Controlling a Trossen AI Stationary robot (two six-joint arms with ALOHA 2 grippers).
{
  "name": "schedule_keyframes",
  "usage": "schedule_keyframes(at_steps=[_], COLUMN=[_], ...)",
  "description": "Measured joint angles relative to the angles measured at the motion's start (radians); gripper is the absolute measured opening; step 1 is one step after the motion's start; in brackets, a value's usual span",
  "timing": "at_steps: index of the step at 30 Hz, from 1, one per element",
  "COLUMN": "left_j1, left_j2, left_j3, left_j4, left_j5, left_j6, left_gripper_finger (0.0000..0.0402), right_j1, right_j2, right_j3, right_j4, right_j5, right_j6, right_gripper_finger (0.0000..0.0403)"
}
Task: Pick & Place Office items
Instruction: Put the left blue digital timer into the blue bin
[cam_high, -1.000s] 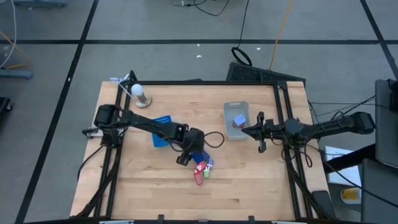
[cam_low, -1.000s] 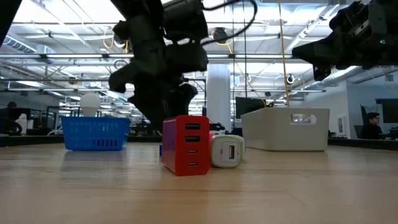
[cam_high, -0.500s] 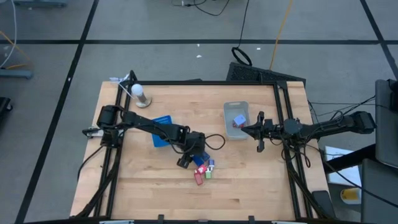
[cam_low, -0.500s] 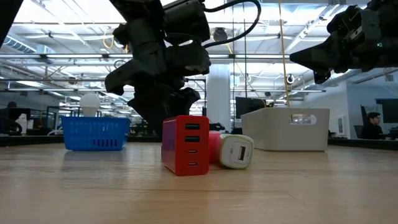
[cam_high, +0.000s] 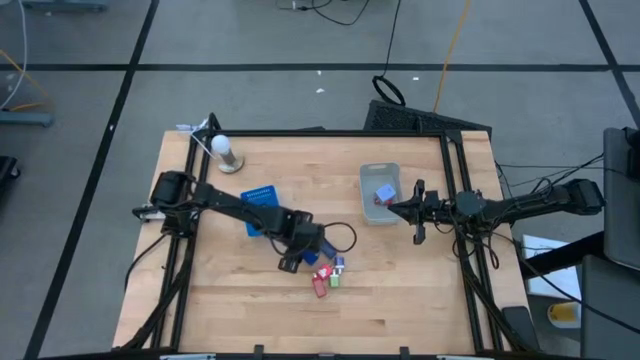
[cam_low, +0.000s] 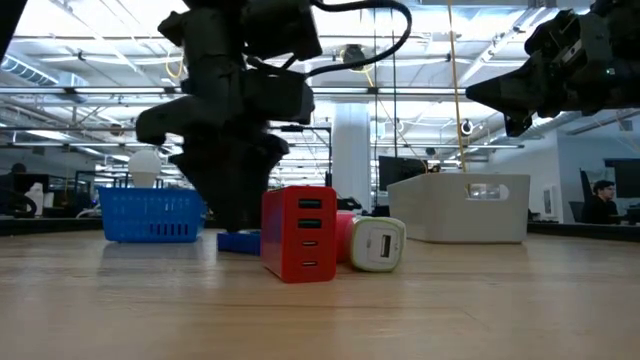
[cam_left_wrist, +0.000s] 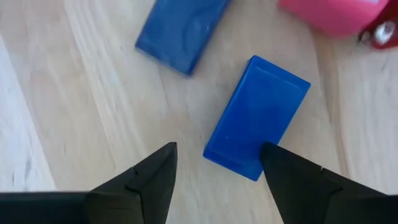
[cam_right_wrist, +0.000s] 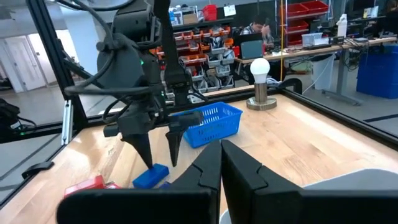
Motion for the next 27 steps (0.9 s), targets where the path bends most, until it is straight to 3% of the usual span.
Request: schedule_keyframes(at_steps=[13,27], left_j1=[-0.041,-0.061], left_j2=[-0.145,-0.094], left_j3=[-0.006,-0.006], left_j4=[0.023,0.113], left_j5=[-0.003,0.074], left_j6=[0.015,0.108], left_gripper_finger=[0.0240,0.0240], right_j1=[0.000,0.000], right_j2=[0.005,0.018], right_j3=[0.000,0.000], right_j4=[0.018,0.026], right_j5=[-0.003,-0.003], right_j6=[0.012,0.012], right_gripper_finger=[0.0004,0.0004])
